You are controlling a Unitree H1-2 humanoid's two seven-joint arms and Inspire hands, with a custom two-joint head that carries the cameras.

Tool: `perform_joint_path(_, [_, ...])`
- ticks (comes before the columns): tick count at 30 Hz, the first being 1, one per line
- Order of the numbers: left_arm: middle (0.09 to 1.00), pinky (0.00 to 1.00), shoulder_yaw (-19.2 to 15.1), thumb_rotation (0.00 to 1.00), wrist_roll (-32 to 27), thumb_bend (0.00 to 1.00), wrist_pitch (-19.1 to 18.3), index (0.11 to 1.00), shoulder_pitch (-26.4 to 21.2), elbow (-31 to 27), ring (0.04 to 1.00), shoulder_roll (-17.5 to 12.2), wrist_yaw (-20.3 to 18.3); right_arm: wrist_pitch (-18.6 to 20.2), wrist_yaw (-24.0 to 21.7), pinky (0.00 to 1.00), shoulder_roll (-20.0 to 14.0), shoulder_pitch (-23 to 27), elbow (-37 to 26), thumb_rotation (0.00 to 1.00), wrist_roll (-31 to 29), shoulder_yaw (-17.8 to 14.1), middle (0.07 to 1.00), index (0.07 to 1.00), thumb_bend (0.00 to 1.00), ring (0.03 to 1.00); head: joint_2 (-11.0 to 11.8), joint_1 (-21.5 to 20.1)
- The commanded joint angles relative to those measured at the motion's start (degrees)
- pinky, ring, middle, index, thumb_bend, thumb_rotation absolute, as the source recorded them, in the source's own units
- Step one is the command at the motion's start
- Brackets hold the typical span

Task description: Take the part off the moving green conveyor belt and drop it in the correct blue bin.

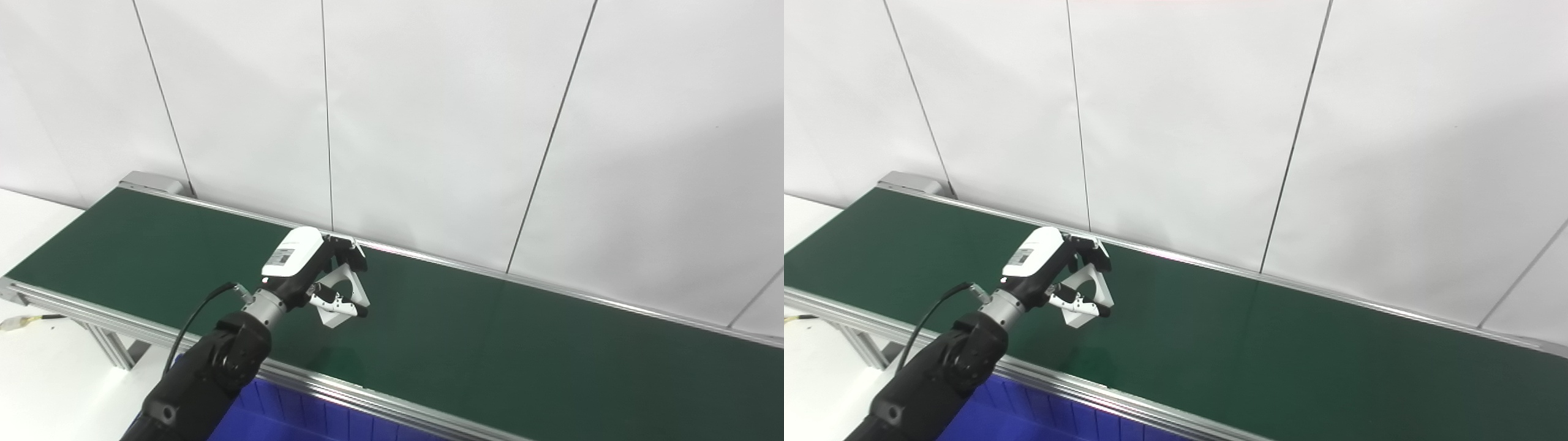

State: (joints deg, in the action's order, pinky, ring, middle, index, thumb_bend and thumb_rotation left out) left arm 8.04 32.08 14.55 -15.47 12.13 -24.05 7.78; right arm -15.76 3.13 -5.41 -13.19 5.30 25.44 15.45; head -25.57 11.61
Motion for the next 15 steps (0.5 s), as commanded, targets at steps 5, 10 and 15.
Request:
perform_joint_path(5, [0.471, 0.30, -2.46, 0.00, -2.97, 0.49, 1.61, 0.527, 2.83, -7.31, 0.376, -0.95, -1.23, -1.23, 0.67, 0.61, 0.46, 0.23, -2.71, 0.20, -0.16, -0.08, 0.791, 0.831, 0.62, 0.724, -0.87, -0.82])
perform_joint_path(10, [0.489, 0.37, -3.58, 0.00, -4.28, 0.50, 2.69, 0.517, 6.52, -11.68, 0.408, -0.87, -2.09, -1.26, 0.58, 0.59, 0.44, 0.11, -3.20, 0.21, -0.17, -0.03, 0.785, 0.830, 0.61, 0.712, -1.99, -1.36])
perform_joint_path(15, [0.502, 0.37, -4.21, 0.00, -4.79, 0.50, 2.82, 0.501, 10.76, -15.40, 0.418, -0.22, -2.76, -1.09, 0.38, 0.59, 0.34, -0.15, -3.86, 0.22, -0.19, 0.06, 0.787, 0.829, 0.61, 0.713, -3.15, -1.89])
